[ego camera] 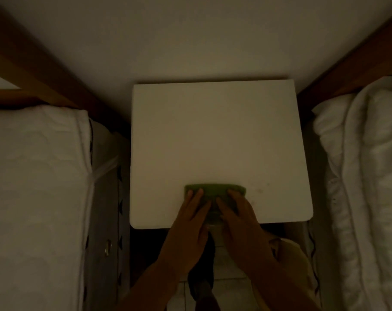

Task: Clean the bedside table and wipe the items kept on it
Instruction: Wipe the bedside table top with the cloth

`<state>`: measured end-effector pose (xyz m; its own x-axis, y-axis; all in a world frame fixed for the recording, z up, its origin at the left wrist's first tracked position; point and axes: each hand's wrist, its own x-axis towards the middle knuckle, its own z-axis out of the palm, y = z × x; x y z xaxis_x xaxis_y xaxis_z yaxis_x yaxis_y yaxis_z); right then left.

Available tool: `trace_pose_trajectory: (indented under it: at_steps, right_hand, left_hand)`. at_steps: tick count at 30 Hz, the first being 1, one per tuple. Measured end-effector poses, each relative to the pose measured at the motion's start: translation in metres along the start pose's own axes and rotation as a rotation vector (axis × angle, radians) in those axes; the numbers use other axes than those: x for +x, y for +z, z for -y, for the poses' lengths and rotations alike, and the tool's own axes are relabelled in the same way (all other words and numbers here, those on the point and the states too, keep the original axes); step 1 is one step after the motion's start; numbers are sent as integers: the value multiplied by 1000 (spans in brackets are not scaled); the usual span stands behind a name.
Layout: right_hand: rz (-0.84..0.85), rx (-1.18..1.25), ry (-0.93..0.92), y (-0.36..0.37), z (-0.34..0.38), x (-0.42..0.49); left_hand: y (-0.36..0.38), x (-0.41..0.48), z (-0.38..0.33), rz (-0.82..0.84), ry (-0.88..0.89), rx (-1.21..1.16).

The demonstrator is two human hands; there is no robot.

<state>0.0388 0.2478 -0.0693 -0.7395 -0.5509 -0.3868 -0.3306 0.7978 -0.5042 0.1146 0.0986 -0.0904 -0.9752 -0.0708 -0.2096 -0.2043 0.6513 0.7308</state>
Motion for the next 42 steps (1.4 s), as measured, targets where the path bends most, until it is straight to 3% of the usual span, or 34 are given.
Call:
trace_pose_trajectory:
  at_steps: [10, 28, 36, 42]
  right_hand:
    - [-43, 70, -18, -19, -15, 30]
    - [-117, 40, 25, -138, -87, 214]
    - [-210, -17, 57, -157, -130, 202]
    - [-251, -64, 123, -146, -142, 159]
  left_hand:
    - [3, 19, 3, -11, 11, 49]
    - [-20, 259, -37, -34, 74, 180]
    - [2, 304, -70, 103, 128, 190]
    - [27, 283, -87, 127, 219, 168]
